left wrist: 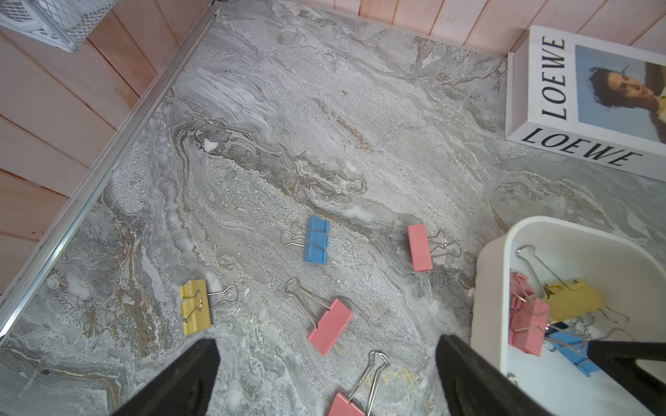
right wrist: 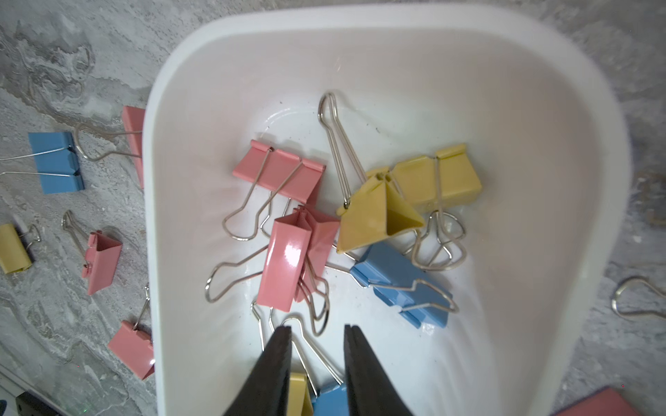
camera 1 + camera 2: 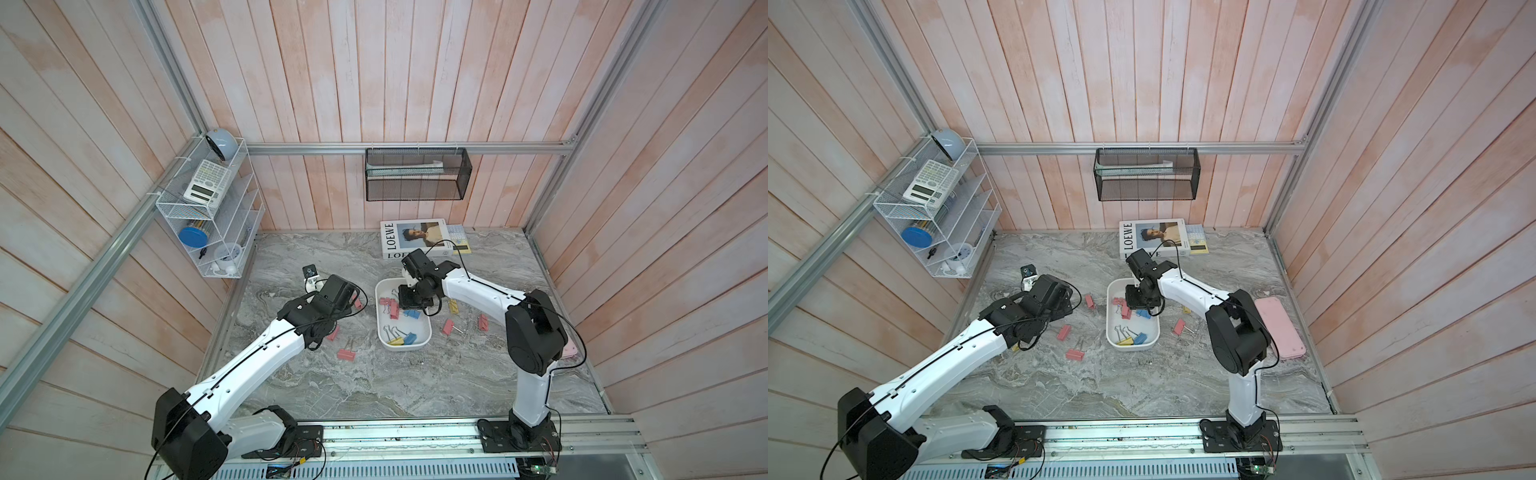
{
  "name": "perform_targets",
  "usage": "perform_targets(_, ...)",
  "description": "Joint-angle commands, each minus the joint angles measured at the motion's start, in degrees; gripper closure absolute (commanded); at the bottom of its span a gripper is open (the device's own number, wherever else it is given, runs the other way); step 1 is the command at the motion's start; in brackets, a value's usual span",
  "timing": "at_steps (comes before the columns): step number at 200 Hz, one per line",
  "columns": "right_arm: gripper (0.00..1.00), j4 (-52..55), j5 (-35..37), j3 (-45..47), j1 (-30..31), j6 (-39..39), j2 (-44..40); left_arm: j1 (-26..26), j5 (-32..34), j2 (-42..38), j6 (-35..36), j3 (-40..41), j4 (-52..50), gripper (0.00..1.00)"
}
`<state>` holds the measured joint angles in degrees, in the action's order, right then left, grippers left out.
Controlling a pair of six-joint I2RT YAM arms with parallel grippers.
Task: Take out the binder clips from the storage box
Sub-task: Pick up the binder clip from the storage box.
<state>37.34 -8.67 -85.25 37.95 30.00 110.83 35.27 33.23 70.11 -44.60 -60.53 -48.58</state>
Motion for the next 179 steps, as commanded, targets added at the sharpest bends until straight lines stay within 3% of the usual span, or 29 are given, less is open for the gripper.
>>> perform_targets(1, 0.7, 1.36, -0.76, -1.86, 0.21, 0.23, 2.42, -0.37, -0.19, -1.16, 0.08, 0.86, -0.51, 0.0)
perform_targets(57, 0.74, -0.61, -5.04, -3.33, 0.65, 0.42, 3.96, -0.44, 0.38, -1.98, 0.26, 1.03, -1.16, 0.0)
perform_targets(179, 0.76, 2.42, -2.03, -7.07, 2.16, -0.93, 4.79, -0.55, 0.16, -1.56, 0.3, 1.03, -0.9, 0.0)
